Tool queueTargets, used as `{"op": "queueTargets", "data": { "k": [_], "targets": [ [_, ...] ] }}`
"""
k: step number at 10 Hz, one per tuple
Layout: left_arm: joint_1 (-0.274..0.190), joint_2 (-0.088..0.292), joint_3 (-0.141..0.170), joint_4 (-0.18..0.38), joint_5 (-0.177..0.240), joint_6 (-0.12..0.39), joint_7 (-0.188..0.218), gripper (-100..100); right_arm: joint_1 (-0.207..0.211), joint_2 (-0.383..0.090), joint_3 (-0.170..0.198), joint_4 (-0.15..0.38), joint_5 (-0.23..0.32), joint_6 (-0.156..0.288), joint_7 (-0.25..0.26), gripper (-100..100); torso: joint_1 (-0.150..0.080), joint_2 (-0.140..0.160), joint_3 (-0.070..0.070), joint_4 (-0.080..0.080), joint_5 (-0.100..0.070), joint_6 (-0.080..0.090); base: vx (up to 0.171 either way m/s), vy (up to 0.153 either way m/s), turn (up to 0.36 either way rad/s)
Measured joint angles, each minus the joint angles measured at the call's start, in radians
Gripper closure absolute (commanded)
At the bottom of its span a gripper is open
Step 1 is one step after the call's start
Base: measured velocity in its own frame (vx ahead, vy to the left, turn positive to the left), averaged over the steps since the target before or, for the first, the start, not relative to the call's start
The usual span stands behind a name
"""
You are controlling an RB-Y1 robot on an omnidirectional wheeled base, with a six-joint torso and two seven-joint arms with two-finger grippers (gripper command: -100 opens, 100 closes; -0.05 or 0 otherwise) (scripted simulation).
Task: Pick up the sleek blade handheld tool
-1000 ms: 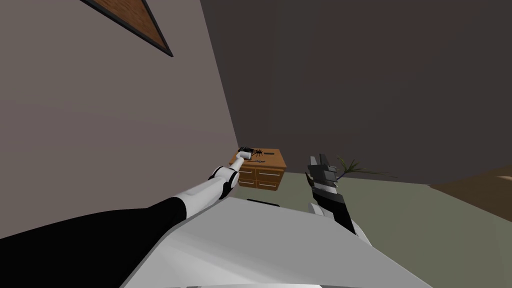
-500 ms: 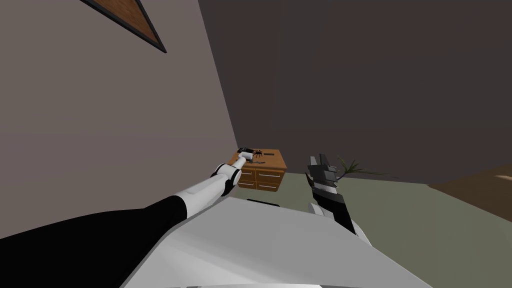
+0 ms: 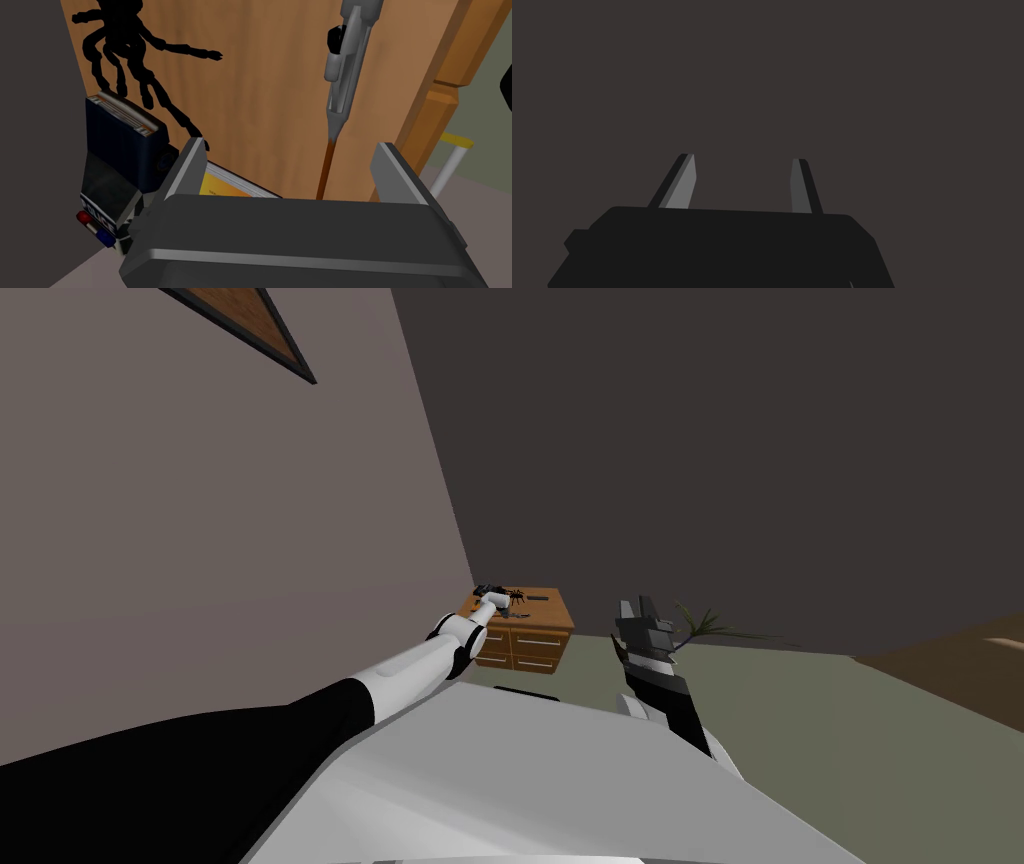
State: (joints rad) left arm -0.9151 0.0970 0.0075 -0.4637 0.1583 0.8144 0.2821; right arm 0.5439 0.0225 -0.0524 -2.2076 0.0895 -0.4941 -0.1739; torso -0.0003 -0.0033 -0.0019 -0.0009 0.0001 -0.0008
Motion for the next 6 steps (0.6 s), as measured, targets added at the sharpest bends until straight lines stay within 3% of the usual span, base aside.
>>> {"op": "queueTargets", "data": {
  "k": [2, 4, 5, 6],
  "targets": [
    [-0.028, -0.003, 0.002, 0.057, 0.004, -0.021, 0.0, -100, 0.0, 0.0, 0.0, 0.0, 0.0, 0.0, 0.0, 0, 0.0, 0.003, 0.002, 0.001, 0.0, 0.0, 0.01, 0.004, -0.008],
    [-0.033, -0.016, -0.002, 0.07, 0.006, -0.001, 0.006, -100, 0.0, 0.0, 0.0, 0.0, 0.0, 0.0, 0.0, 0, 0.0, 0.002, 0.001, 0.0, 0.0, 0.0, 0.031, 0.004, -0.01],
    [-0.088, -0.026, 0.003, 0.177, 0.017, -0.035, 0.003, -100, 0.0, 0.0, 0.0, 0.0, 0.0, 0.0, 0.0, 0, 0.0, 0.001, 0.001, 0.0, 0.0, 0.0, 0.034, -0.001, -0.013],
    [-0.021, -0.034, -0.011, 0.056, 0.001, 0.014, 0.017, -100, 0.0, 0.0, 0.0, 0.0, 0.0, 0.0, 0.0, 0, 0.0, 0.001, 0.001, 0.0, 0.0, 0.0, 0.011, -0.001, 0.008]
  ]
}}
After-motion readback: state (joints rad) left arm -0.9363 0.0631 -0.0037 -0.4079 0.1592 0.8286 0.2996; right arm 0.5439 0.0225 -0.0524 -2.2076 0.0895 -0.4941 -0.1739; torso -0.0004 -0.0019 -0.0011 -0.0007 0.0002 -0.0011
